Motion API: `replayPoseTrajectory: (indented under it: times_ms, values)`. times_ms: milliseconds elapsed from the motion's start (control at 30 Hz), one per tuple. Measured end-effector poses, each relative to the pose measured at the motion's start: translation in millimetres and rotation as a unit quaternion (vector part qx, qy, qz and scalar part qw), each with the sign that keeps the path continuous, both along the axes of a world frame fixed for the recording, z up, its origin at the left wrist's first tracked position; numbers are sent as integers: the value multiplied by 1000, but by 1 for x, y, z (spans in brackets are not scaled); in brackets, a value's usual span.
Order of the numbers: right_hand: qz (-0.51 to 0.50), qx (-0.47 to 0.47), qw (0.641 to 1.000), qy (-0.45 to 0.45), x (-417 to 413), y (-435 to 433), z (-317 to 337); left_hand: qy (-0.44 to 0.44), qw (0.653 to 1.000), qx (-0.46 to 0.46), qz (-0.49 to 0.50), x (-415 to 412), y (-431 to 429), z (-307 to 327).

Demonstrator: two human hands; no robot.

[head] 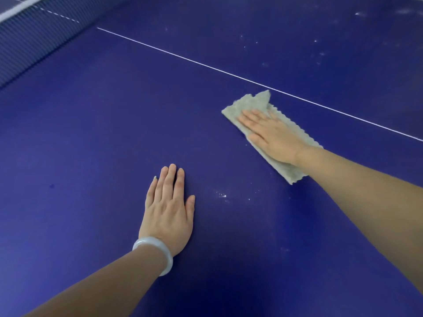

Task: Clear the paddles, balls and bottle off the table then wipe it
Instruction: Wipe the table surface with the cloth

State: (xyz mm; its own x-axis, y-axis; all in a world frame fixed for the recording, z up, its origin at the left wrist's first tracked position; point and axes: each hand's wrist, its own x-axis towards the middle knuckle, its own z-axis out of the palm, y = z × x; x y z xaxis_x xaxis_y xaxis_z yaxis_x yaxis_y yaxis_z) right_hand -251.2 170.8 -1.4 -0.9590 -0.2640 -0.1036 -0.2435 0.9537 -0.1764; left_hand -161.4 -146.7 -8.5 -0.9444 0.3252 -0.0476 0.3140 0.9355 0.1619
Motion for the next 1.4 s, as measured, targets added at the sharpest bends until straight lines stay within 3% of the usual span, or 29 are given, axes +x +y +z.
replayPoseTrajectory:
  times_ms: [133,200,333,433,500,600,733,800,867,967,1100,1200,1267,1333,1400]
  values:
    - [-217,-13,976,0,-26,38,3,0,1000,3,1,-1,1,-1]
    - [-242,-2,970,-15,-48,20,5,-3,1000,6,0,0,0,-1]
    - [-59,16,998,-21,-46,-42,5,-1,1000,5,-2,-1,-1,-2]
    - [71,14,997,-26,5,-29,1,2,1000,9,-2,-1,-2,-3]
    - [10,7,1000,-25,29,19,2,2,1000,10,0,-1,-2,-3]
    - [-189,-4,982,-29,59,89,4,-2,1000,13,3,-1,-1,-3]
    - [-295,29,955,3,79,63,0,-5,1000,5,1,-1,-1,-1]
    - [-243,44,969,10,91,12,0,-4,1000,9,2,-1,0,0]
    - [-118,55,991,13,115,-38,-4,-5,1000,8,4,0,-1,1]
    - [-3,60,998,14,160,-54,-4,-6,1000,19,7,0,1,2]
    - [-167,122,978,30,190,20,-1,-1,1000,28,11,1,2,2]
    - [-369,67,927,-6,194,67,2,3,1000,23,12,0,2,0]
    - [-452,36,891,-14,186,64,2,6,1000,18,8,0,2,-1]
    - [-476,26,879,-4,181,32,2,8,1000,18,7,0,1,-2]
    - [-387,39,921,26,195,-17,-3,3,1000,23,10,1,0,-3]
